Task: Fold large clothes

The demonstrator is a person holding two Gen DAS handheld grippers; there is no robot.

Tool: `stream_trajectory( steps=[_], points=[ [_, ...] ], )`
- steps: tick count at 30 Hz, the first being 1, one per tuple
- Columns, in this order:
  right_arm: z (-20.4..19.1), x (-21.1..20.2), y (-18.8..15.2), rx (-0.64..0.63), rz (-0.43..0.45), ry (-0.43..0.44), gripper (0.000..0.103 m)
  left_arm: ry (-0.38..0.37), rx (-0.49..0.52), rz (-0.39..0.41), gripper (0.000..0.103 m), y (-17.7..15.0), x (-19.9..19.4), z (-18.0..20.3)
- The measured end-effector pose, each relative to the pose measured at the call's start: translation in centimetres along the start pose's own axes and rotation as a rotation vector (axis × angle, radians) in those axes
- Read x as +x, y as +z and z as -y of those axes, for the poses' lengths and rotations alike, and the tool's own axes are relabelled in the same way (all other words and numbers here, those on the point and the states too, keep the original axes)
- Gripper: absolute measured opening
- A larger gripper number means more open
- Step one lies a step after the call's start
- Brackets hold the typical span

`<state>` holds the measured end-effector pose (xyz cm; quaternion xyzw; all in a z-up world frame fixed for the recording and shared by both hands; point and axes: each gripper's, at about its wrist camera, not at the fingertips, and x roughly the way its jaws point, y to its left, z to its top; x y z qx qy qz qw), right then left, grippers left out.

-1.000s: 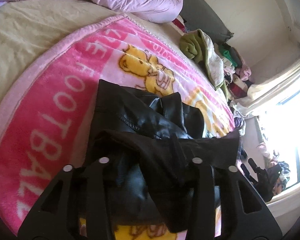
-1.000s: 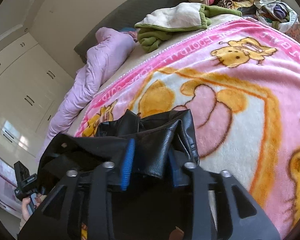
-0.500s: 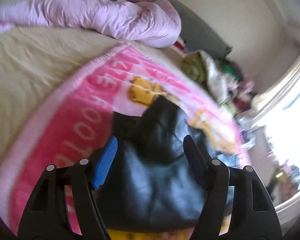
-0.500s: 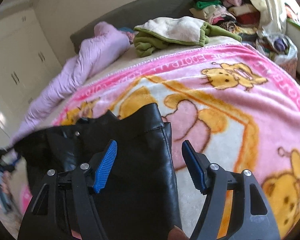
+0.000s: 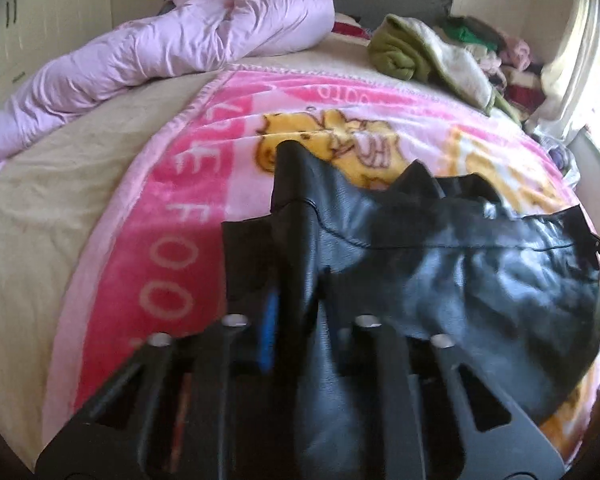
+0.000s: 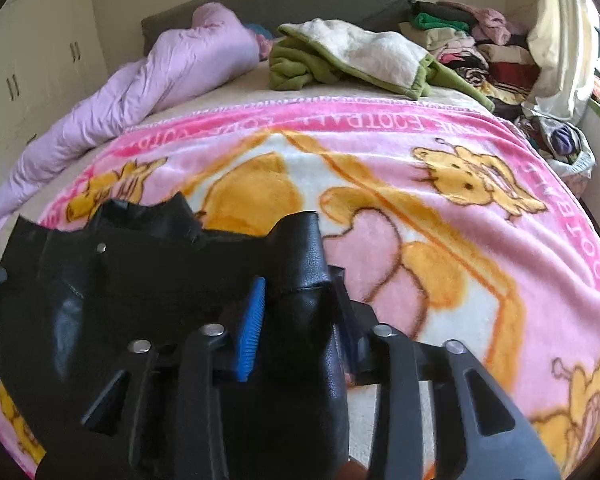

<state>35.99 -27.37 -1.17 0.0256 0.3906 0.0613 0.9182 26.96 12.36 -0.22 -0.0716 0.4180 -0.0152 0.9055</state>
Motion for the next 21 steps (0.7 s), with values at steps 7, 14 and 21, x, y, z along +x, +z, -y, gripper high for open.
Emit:
stream_trajectory(
  steps=[7, 14, 21],
  points=[
    [1.4, -4.6, 1.1, 0.11, 0.12, 0.143, 0.013, -0.071, -0.072, 0.168, 0.002, 1.5, -4.1, -0.6],
    [1.0, -2.5, 3.8, 0.139, 0.128, 0.125, 0.013, -0.035, -0.082, 0.107, 0.002, 1.8, -0.3, -1.2],
    [0.5, 2.9, 2.4, 0.107, 0.037, 0.014, 0.013, 0.023, -0.07, 0.06, 0.005, 0.7, 2.5, -1.4]
  ],
)
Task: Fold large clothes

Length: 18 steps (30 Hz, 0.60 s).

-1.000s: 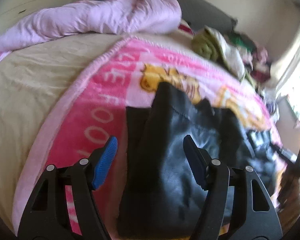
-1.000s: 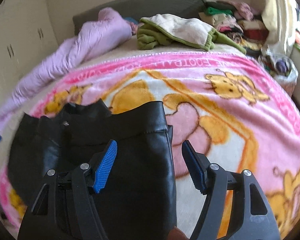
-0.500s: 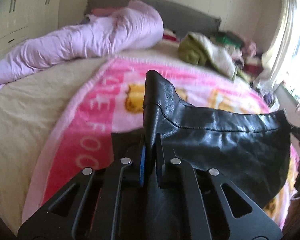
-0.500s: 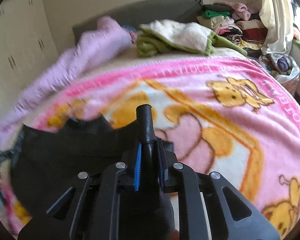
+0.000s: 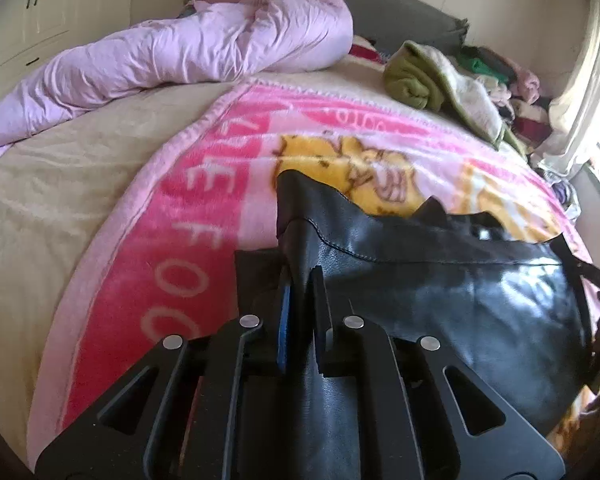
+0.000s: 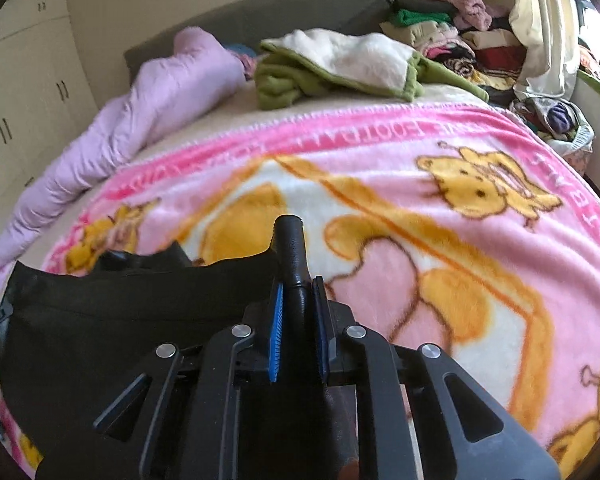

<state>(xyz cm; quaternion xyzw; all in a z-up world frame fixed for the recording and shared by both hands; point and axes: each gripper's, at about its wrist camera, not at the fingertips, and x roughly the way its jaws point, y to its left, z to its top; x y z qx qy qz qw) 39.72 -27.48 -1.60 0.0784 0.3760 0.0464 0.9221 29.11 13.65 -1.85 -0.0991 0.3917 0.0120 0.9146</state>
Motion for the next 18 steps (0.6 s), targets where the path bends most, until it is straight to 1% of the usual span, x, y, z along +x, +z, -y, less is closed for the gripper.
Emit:
stream_trajectory(
  steps=[3, 6, 7, 8, 9, 10, 11, 12, 13, 14, 15, 17, 18],
  points=[
    [0.1, 0.8, -0.4, -0.001, -0.021, -0.024, 0.016, 0.016, -0.014, -0.012, 0.009, -0.4, 0.8, -0.5],
    [0.4, 1.7, -0.6, 0.011, -0.05, -0.042, 0.021, 0.029, -0.002, 0.004, 0.017, -0.3, 0.0, -0.5],
    [0.5, 1.9, -0.7, 0.011, -0.057, -0.038, 0.021, 0.035, -0.002, 0.013, 0.022, -0.3, -0.6, -0.6],
    [0.7, 1.7, -0.7, 0.018, -0.055, -0.038, 0.03, 0.036, -0.004, 0.021, 0.025, -0.2, -1.0, -0.6],
    [0.9, 1.4, -0.7, 0.027, -0.051, -0.041, 0.041, 0.029, -0.011, 0.038, 0.026, 0.0, -2.0, -0.8],
    [1.0, 0.9, -0.6, 0.035, -0.045, -0.049, 0.043, 0.03, -0.014, 0.045, 0.027, 0.0, -2.6, -0.8],
    [1.1, 0.0, -0.6, 0.047, -0.032, -0.034, 0.044, 0.036, -0.015, 0.058, 0.032, 0.0, -3.6, -1.0],
    [1.2, -0.7, -0.7, 0.052, -0.021, -0.015, 0.049, 0.039, -0.014, 0.065, 0.034, -0.1, -4.2, -0.9],
    [1.2, -1.9, -0.9, 0.049, -0.011, 0.001, 0.053, 0.037, -0.012, 0.073, 0.042, -0.2, -5.0, -0.8],
    [1.1, -2.8, -1.2, 0.046, -0.001, 0.004, 0.058, 0.032, -0.009, 0.077, 0.047, -0.4, -5.5, -0.7],
    [1.0, -3.7, -1.6, 0.044, 0.011, 0.014, 0.059, 0.028, -0.003, 0.078, 0.049, -0.7, -6.2, -0.3],
    [0.5, -5.8, -2.4, 0.027, 0.029, 0.06, 0.063, 0.019, 0.013, 0.072, 0.055, -1.4, -7.3, 0.4],
    [0.2, -6.6, -2.9, 0.015, 0.035, 0.067, 0.063, 0.017, 0.018, 0.068, 0.058, -1.7, -7.5, 0.8]
  ],
)
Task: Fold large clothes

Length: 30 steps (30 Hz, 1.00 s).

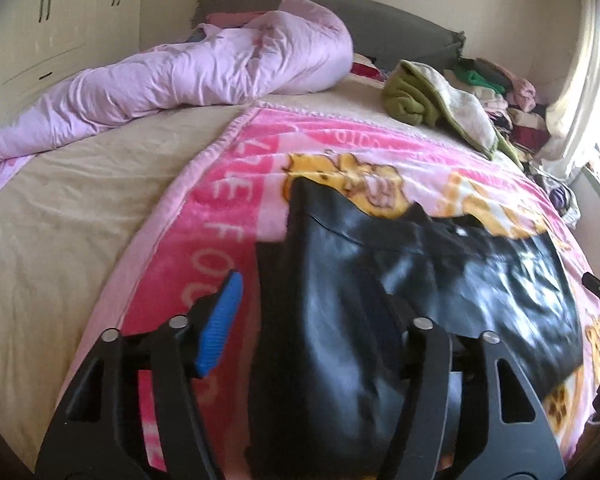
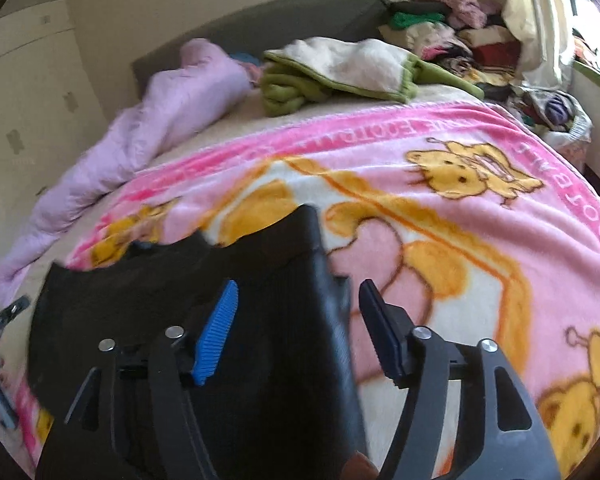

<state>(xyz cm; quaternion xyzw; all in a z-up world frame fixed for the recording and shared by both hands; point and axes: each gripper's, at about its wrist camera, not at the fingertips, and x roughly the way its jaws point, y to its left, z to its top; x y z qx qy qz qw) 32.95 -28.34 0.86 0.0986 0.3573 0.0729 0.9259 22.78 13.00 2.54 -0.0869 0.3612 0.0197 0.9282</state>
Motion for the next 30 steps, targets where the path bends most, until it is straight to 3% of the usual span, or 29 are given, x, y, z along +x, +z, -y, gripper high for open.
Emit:
stream_trajectory(
  steps=[4, 10, 16, 25, 30],
  points=[
    [-1.6, -2.4, -2.0, -0.046, -0.005, 0.037, 0.063, -0.025, 0.012, -0.034, 0.069, -1.8, -1.1, 1.5],
    [-3.6, -4.2, -5.0, -0.1, -0.043, 0.061, 0.063, -0.08, 0.027, -0.108, 0.069, -4.4, -1.3, 3.5],
    [-5.2, -4.4, -7.3, -0.143, -0.09, 0.082, 0.063, -0.041, 0.071, -0.178, 0.069, -7.2, -0.4, 4.8],
    [-5.1, -3.0, -10.0, -0.163, -0.181, 0.012, 0.063, -0.063, 0.049, -0.198, 0.069, -8.5, 0.8, 3.9],
    [-4.4, -2.5, -10.5, -0.11, -0.182, 0.031, 0.063, -0.06, 0.041, -0.189, 0.069, -8.1, -0.3, 3.9]
  ],
)
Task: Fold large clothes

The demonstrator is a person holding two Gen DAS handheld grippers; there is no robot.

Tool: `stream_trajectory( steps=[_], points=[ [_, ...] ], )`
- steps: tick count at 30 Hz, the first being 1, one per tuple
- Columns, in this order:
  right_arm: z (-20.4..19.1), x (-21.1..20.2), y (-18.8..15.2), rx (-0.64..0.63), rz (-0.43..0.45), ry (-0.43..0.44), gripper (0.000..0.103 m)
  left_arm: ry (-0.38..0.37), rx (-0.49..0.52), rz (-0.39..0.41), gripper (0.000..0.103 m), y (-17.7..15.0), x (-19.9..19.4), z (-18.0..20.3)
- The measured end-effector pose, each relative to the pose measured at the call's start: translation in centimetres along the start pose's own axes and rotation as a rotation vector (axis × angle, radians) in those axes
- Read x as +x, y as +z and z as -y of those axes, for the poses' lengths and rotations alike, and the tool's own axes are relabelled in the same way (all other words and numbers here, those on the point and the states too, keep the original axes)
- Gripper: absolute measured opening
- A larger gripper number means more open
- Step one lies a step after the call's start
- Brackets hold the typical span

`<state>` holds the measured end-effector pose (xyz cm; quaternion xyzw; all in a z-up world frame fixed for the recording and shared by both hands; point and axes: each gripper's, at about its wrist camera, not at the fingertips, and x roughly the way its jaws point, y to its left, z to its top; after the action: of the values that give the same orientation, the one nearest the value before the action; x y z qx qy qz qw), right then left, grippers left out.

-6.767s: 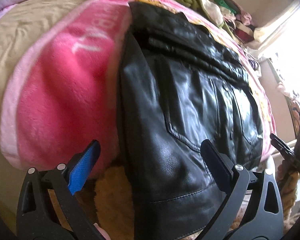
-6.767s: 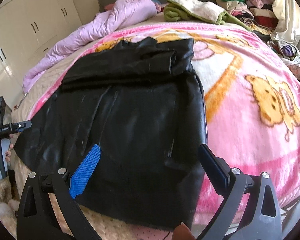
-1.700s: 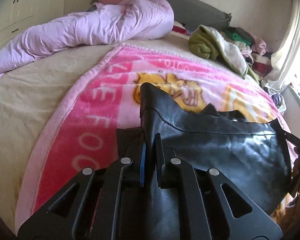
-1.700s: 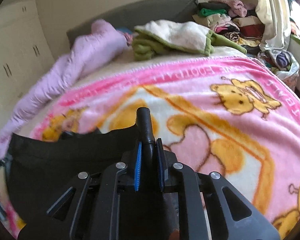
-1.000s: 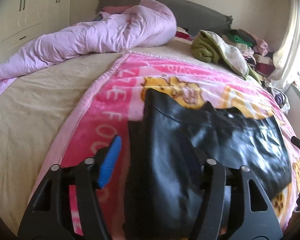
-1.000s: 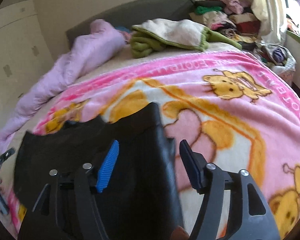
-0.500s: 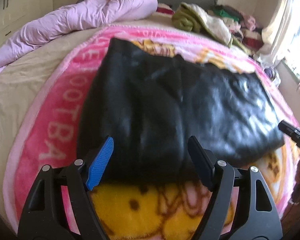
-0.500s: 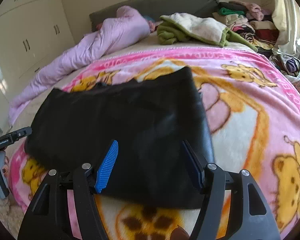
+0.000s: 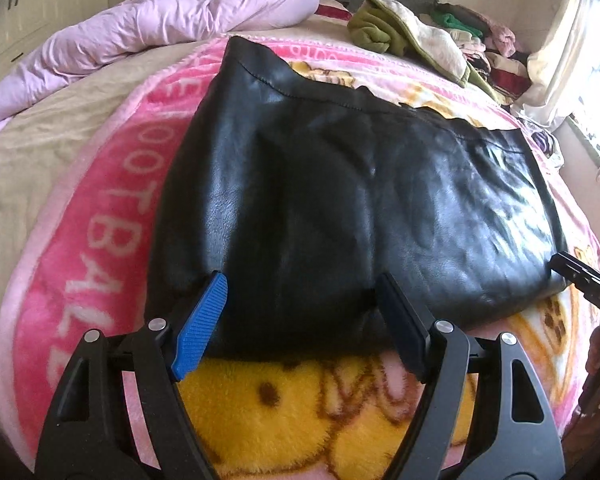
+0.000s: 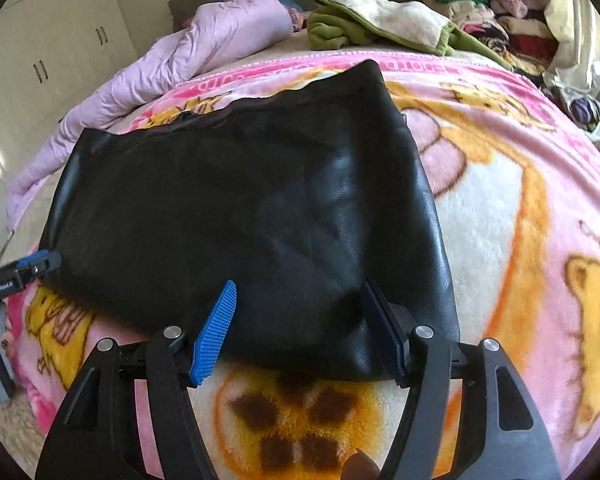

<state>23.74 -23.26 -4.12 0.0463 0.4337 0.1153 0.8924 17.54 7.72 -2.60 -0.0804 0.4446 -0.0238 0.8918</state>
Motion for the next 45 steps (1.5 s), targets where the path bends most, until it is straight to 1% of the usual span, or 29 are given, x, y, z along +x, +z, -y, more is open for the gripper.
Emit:
stream_trajectory(
  steps=[7, 12, 14, 16, 18, 19, 22, 24, 27, 31, 34, 38, 45],
  points=[
    [-0.6, -1.3, -0.2, 0.039, 0.011, -0.016, 0.065, -0.012, -0.013, 0.007, 0.07, -0.3, -1.1, 0.0],
    [-1.1, -2.7, -0.5, 0.072, 0.034, 0.012, 0.071, -0.022, -0.026, 0.031, 0.071, -0.2, -2.4, 0.3],
    [-1.6, -3.5, -0.5, 0.075, 0.046, 0.023, 0.073, -0.022, -0.033, 0.043, 0.075, 0.1, -3.0, 0.2],
    [-2.2, -4.2, -0.4, 0.075, 0.064, 0.029, 0.076, -0.023, -0.043, 0.058, 0.076, 0.5, -3.6, 0.0],
    [-2.7, -5.1, -0.2, 0.067, 0.079, 0.042, 0.079, -0.018, -0.058, 0.077, 0.079, 0.7, -4.4, -0.2],
    [-3.0, -5.5, -0.1, 0.063, 0.087, 0.043, 0.079, -0.016, -0.066, 0.086, 0.083, 0.9, -4.8, -0.3],
    [-3.8, -6.9, 0.2, 0.045, 0.114, 0.055, 0.083, -0.014, -0.08, 0.109, 0.083, 1.3, -5.8, -0.6],
    [-4.3, -7.6, 0.4, 0.04, 0.134, 0.063, 0.085, -0.009, -0.085, 0.117, 0.094, 1.6, -6.4, -0.6],
    [-4.7, -8.7, 0.6, 0.03, 0.152, 0.081, 0.088, -0.019, -0.086, 0.13, 0.093, 2.0, -7.3, -0.6],
    [-5.6, -10.1, 1.0, 0.005, 0.181, 0.096, 0.088, 0.011, -0.089, 0.162, 0.094, 2.5, -8.7, -1.3],
    [-6.7, -10.9, 1.3, -0.021, 0.202, 0.114, 0.089, 0.036, -0.11, 0.176, 0.094, 2.9, -9.7, -2.6],
    [-9.3, -11.5, 1.7, -0.085, 0.219, 0.155, 0.092, 0.084, -0.122, 0.19, 0.094, 3.0, -10.8, -4.1],
    [-14.0, -11.3, 2.3, -0.18, 0.216, 0.226, 0.092, 0.139, -0.144, 0.217, 0.094, 2.6, -12.8, -6.7]
  ],
)
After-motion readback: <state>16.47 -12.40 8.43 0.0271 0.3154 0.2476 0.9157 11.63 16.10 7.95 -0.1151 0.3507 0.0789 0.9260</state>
